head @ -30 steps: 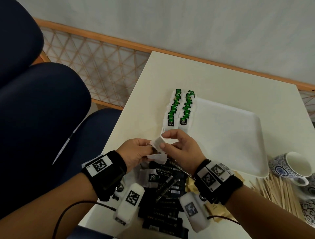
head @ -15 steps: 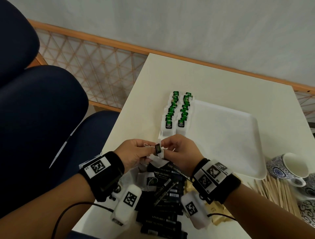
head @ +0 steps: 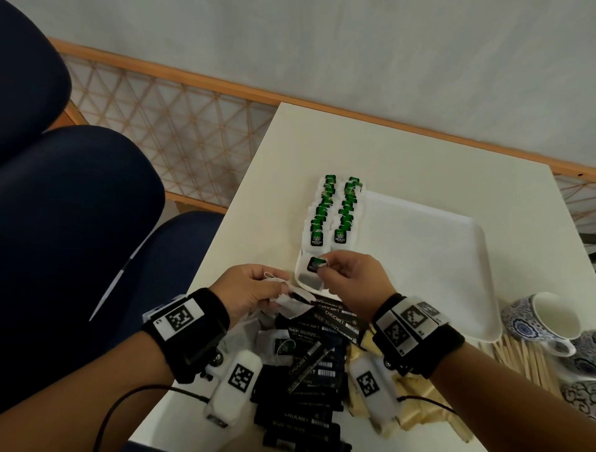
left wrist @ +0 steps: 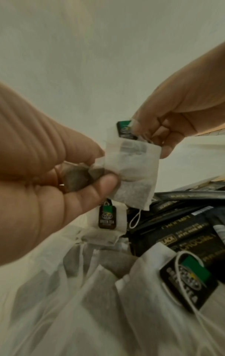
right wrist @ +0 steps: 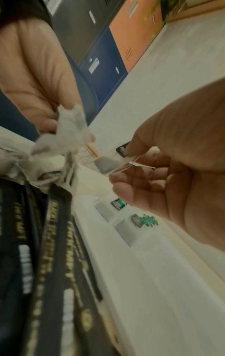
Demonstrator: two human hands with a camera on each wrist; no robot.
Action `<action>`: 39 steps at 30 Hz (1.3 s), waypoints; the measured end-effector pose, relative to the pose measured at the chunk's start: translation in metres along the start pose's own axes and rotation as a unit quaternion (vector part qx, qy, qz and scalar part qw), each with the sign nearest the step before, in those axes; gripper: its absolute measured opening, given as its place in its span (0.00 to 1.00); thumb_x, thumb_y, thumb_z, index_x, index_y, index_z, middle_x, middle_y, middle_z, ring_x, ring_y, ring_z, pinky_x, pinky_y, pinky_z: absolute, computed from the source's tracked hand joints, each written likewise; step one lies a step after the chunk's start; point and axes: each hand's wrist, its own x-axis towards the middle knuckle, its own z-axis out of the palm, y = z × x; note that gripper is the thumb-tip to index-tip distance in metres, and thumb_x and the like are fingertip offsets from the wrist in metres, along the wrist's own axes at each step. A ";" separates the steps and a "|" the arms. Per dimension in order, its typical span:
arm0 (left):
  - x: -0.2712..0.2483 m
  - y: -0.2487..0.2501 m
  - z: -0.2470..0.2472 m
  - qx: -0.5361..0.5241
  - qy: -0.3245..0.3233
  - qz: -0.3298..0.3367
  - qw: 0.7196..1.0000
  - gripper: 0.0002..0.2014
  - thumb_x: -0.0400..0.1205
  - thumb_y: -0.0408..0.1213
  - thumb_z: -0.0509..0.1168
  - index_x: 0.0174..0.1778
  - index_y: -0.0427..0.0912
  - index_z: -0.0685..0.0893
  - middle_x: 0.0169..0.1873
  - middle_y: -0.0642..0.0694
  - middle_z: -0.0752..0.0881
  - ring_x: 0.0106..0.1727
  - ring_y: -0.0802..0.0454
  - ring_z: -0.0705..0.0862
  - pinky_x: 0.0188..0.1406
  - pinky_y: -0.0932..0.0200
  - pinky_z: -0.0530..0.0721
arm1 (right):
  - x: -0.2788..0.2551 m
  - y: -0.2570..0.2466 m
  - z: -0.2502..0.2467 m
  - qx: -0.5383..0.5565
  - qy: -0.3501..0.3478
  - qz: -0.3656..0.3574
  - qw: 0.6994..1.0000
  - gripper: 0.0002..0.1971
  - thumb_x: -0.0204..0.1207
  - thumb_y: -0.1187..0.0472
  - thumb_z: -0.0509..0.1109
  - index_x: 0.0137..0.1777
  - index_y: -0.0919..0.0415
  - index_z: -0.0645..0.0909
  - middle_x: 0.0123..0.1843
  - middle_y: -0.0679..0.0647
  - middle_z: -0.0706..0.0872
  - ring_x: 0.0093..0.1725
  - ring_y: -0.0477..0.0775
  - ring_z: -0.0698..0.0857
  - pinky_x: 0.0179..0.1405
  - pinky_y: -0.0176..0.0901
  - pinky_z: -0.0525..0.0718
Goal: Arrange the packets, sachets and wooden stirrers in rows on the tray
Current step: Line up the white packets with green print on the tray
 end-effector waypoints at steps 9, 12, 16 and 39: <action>0.009 0.019 -0.017 -0.012 0.033 0.019 0.999 0.06 0.76 0.22 0.69 0.45 0.35 0.86 0.30 0.45 0.86 0.27 0.58 0.85 0.31 0.64 0.87 | 0.033 0.034 -0.034 0.139 0.008 0.208 0.968 0.08 0.79 0.67 0.63 0.43 0.64 0.83 0.32 0.57 0.85 0.29 0.51 0.84 0.34 0.43 0.86; 0.011 0.025 -0.017 -0.012 0.027 0.020 0.999 0.07 0.76 0.21 0.68 0.46 0.34 0.86 0.29 0.45 0.85 0.26 0.58 0.84 0.28 0.65 0.86 | 0.044 0.048 -0.038 0.090 -0.016 0.222 0.971 0.09 0.80 0.66 0.62 0.41 0.62 0.83 0.33 0.57 0.85 0.32 0.54 0.85 0.40 0.49 0.87; 0.017 0.026 -0.015 0.004 0.024 0.008 1.000 0.08 0.75 0.21 0.69 0.47 0.34 0.86 0.27 0.47 0.86 0.26 0.59 0.84 0.29 0.65 0.85 | 0.054 0.059 -0.043 0.046 -0.004 0.226 0.973 0.14 0.77 0.49 0.69 0.38 0.59 0.82 0.29 0.55 0.83 0.31 0.55 0.83 0.39 0.50 0.88; 0.028 0.037 -0.002 0.089 -0.005 0.007 0.996 0.09 0.76 0.20 0.69 0.50 0.31 0.86 0.23 0.54 0.85 0.26 0.61 0.83 0.27 0.68 0.83 | 0.081 0.042 -0.050 -0.210 0.030 0.034 0.977 0.05 0.75 0.51 0.72 0.49 0.44 0.79 0.41 0.42 0.81 0.43 0.46 0.81 0.41 0.40 0.77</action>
